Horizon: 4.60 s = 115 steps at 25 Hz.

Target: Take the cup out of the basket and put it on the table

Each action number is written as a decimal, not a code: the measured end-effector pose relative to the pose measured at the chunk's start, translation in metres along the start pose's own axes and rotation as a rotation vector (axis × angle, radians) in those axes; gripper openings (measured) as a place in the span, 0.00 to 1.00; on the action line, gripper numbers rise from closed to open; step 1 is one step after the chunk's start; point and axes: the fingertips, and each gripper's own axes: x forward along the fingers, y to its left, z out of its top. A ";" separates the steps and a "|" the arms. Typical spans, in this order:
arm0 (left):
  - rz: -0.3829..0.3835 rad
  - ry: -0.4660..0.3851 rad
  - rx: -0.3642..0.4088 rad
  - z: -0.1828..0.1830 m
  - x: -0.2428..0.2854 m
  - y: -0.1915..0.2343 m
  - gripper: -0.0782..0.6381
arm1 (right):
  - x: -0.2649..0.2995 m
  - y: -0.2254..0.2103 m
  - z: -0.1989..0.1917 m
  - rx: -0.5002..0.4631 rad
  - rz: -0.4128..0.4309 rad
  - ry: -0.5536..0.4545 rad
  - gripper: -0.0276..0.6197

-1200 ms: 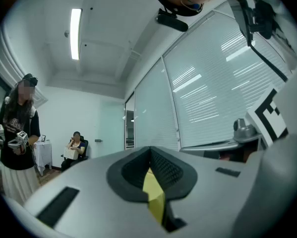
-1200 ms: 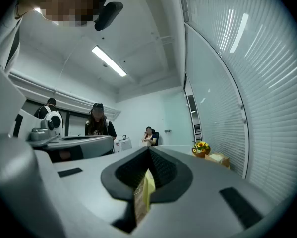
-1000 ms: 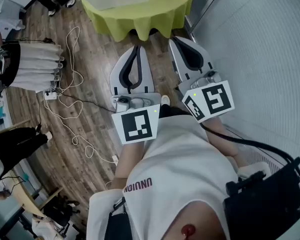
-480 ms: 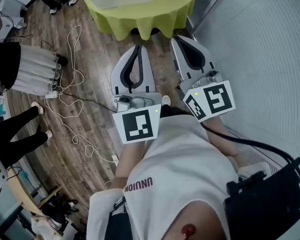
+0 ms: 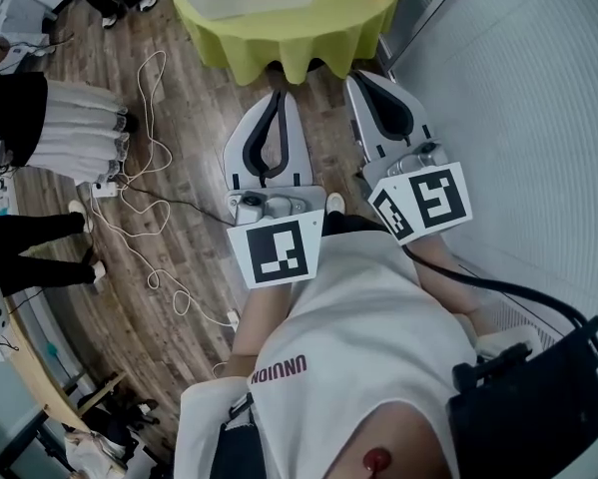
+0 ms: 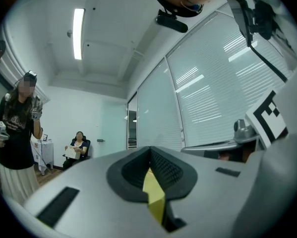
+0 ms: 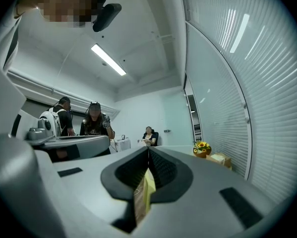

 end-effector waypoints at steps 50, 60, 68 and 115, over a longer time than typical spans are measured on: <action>0.132 0.102 0.010 -0.009 0.239 0.107 0.13 | 0.246 -0.129 0.046 -0.013 0.095 0.005 0.07; 0.172 0.068 0.016 0.002 0.275 0.120 0.13 | 0.279 -0.152 0.057 -0.020 0.122 -0.019 0.07; 0.145 0.055 0.020 0.009 0.300 0.139 0.13 | 0.311 -0.154 0.065 -0.014 0.120 -0.033 0.07; -0.126 0.187 -0.120 -0.082 0.479 0.259 0.13 | 0.497 -0.232 -0.192 0.103 -0.201 0.810 0.21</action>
